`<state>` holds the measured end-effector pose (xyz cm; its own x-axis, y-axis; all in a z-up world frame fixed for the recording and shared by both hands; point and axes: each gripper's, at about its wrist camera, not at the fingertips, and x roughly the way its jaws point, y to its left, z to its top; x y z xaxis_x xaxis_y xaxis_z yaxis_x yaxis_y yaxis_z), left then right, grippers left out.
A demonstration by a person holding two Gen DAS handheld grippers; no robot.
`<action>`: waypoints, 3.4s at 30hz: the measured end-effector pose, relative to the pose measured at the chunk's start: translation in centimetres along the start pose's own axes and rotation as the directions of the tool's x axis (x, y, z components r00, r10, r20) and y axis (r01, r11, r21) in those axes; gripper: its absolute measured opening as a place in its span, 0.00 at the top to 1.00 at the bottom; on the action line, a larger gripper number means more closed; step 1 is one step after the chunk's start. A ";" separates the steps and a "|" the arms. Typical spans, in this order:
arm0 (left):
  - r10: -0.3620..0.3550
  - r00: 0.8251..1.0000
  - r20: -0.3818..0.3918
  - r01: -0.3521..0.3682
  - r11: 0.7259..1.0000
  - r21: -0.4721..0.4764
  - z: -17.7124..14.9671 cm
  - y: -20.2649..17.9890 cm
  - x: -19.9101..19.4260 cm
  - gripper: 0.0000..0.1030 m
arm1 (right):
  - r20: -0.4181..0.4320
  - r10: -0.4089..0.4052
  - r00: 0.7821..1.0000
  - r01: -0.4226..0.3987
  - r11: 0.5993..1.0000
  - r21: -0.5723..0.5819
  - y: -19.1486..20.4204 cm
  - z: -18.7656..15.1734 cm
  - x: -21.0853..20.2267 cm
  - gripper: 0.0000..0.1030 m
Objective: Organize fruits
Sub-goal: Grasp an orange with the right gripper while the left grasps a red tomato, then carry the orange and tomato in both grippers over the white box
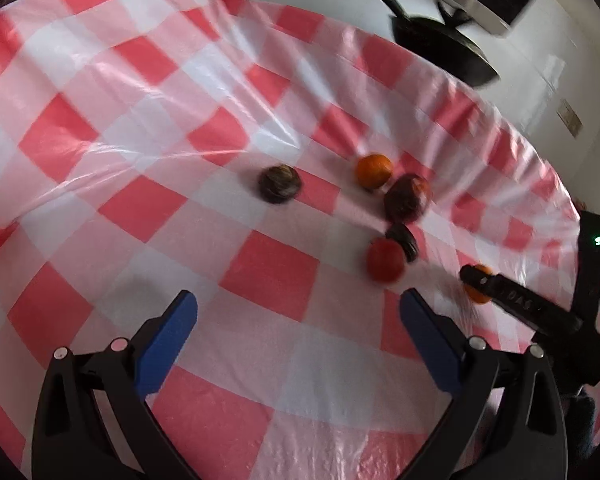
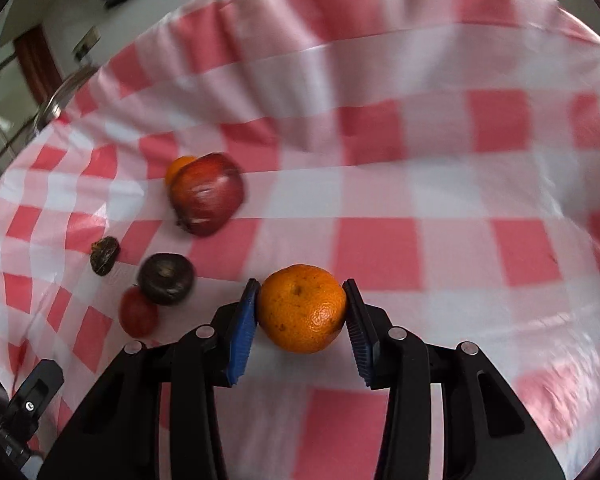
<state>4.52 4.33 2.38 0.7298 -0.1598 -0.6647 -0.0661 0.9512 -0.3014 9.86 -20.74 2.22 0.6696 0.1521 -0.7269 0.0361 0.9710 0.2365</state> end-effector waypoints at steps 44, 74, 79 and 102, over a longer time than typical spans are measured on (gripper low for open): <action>0.028 0.993 -0.116 -0.009 0.987 0.158 2.1 -3.5 5.5 0.69 | 0.074 0.117 0.990 -0.128 0.978 0.166 -3.7 -0.3 -0.8 0.59; 0.200 0.979 -0.043 -0.197 0.978 0.064 -5.9 2.5 -7.1 0.69 | -0.047 0.185 0.982 -0.183 0.982 0.038 3.2 -6.8 -5.7 0.59; 0.213 0.976 -0.050 -0.211 0.976 0.046 -7.8 4.7 -9.1 0.69 | -0.039 0.220 0.975 -0.221 0.974 -0.042 6.7 -10.3 -9.2 0.59; 0.235 0.970 0.058 -0.239 0.968 0.073 -12.7 9.6 -19.1 0.69 | -0.072 0.291 0.954 -0.299 0.904 -0.306 14.3 -19.3 -18.4 0.59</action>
<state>-18.69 13.20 3.55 0.7323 0.0839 -0.6758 -0.1888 0.9785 -0.0831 -16.26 -6.06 6.59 0.5956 0.4414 -0.6711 -0.3945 0.8885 0.2342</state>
